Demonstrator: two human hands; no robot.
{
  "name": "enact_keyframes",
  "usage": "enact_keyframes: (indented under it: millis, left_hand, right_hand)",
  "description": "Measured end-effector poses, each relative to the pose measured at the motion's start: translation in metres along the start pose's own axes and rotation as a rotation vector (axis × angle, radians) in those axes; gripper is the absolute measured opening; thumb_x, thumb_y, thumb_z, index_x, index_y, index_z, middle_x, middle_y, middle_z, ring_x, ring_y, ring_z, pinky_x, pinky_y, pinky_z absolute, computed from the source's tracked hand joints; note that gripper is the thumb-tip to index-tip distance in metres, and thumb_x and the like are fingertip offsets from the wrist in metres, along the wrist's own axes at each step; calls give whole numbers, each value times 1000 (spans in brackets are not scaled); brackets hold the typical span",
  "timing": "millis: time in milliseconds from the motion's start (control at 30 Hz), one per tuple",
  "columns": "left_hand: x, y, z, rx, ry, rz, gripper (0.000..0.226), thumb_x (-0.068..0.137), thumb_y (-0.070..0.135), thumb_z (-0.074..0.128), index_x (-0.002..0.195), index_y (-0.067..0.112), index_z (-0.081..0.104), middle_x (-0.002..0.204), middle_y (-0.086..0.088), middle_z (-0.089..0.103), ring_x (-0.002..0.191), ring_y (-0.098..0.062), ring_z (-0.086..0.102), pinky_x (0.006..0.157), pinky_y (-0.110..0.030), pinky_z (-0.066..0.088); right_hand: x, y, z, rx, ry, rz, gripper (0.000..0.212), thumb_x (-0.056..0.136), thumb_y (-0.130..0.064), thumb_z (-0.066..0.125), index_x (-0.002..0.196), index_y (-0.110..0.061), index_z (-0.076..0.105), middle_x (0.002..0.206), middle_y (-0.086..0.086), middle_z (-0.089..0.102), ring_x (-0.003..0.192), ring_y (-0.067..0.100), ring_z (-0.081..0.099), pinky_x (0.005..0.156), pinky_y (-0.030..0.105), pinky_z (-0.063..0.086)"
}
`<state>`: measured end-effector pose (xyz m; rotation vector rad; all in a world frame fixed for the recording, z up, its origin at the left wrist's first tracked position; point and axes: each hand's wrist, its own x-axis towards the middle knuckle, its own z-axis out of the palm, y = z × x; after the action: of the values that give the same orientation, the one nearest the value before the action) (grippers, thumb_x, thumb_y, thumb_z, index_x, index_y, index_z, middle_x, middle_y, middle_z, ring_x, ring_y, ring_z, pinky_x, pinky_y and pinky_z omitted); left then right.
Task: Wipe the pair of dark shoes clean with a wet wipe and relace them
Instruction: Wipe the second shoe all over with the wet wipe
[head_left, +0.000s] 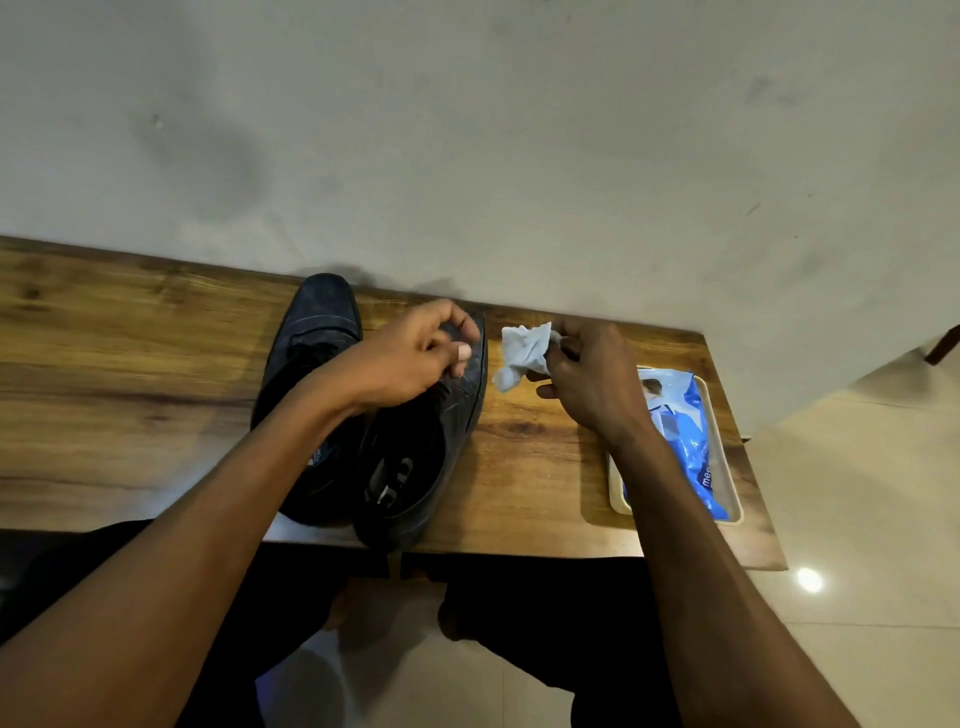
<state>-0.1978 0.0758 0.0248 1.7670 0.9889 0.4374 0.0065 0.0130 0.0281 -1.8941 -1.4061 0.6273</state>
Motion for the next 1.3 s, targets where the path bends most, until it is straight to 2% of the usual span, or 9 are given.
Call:
enact_keyframes:
  millis: [200, 300, 467, 700, 800, 933, 1033, 1167, 1300]
  left_hand:
    - [-11, 5, -15, 410, -241, 30, 52, 94, 5, 58, 123, 48, 63, 96, 15, 55, 81, 3, 57, 71, -24, 47]
    - [-16, 5, -16, 503, -362, -23, 64, 84, 1, 62, 116, 57, 64, 107, 15, 51, 85, -29, 62, 73, -48, 55]
    - [-12, -1, -7, 722, -199, 124, 39, 85, 5, 71, 106, 36, 76, 96, 20, 41, 87, -3, 46, 67, -13, 35]
    - [-19, 4, -20, 439, -10, 171, 16, 86, 13, 75, 91, 27, 81, 82, 18, 74, 77, 5, 68, 74, -21, 54]
    - [-21, 13, -18, 257, 212, 174, 13, 87, 9, 74, 90, 19, 81, 76, 15, 74, 62, 11, 65, 61, -9, 50]
    - [-14, 19, -14, 74, 419, 162, 9, 88, 12, 73, 91, 15, 81, 78, 3, 77, 71, -4, 72, 70, -17, 58]
    - [-8, 22, -9, 18, 493, 156, 9, 89, 12, 72, 89, 13, 81, 74, 5, 76, 67, -1, 71, 66, -16, 57]
    - [-1, 24, 0, -12, 501, 163, 10, 89, 11, 72, 88, 15, 81, 73, 8, 75, 64, -1, 70, 64, -20, 58]
    - [2, 24, 2, -59, 511, 156, 7, 88, 15, 73, 89, 16, 80, 73, 4, 76, 67, -8, 73, 72, -35, 62]
  right_hand:
    - [1, 4, -2, 26, -6, 16, 17, 99, -2, 57, 108, -6, 71, 107, 8, 73, 78, 9, 73, 60, 28, 63]
    - [1, 4, -2, 21, 0, 15, 18, 100, -4, 58, 113, -5, 71, 114, 12, 74, 84, 16, 75, 65, 35, 65]
    - [2, 5, 0, 3, 4, 12, 18, 100, -7, 60, 114, -6, 70, 119, 12, 72, 87, 19, 75, 66, 34, 65]
    - [5, 8, 5, 3, -2, -6, 18, 98, -6, 64, 113, -6, 73, 112, 8, 74, 86, 18, 75, 63, 34, 65]
    - [4, 8, 15, 67, -70, -22, 21, 94, -2, 67, 113, -9, 76, 104, 1, 75, 89, 11, 73, 66, 26, 63]
    - [-6, -6, 43, 126, -183, -72, 24, 92, -3, 67, 112, -12, 77, 103, 0, 79, 91, 10, 74, 79, 31, 62]
    - [-13, -14, 61, 55, -241, -124, 27, 94, 0, 61, 93, -22, 76, 82, -6, 74, 72, 5, 66, 62, 27, 51]
    - [-16, -14, 68, 68, -226, -130, 26, 93, 2, 60, 102, -14, 77, 64, -14, 59, 57, 1, 52, 54, 19, 39]
    - [-19, -17, 68, 273, -164, -68, 16, 93, 1, 63, 93, -8, 76, 83, 6, 77, 81, 23, 73, 71, 48, 60]
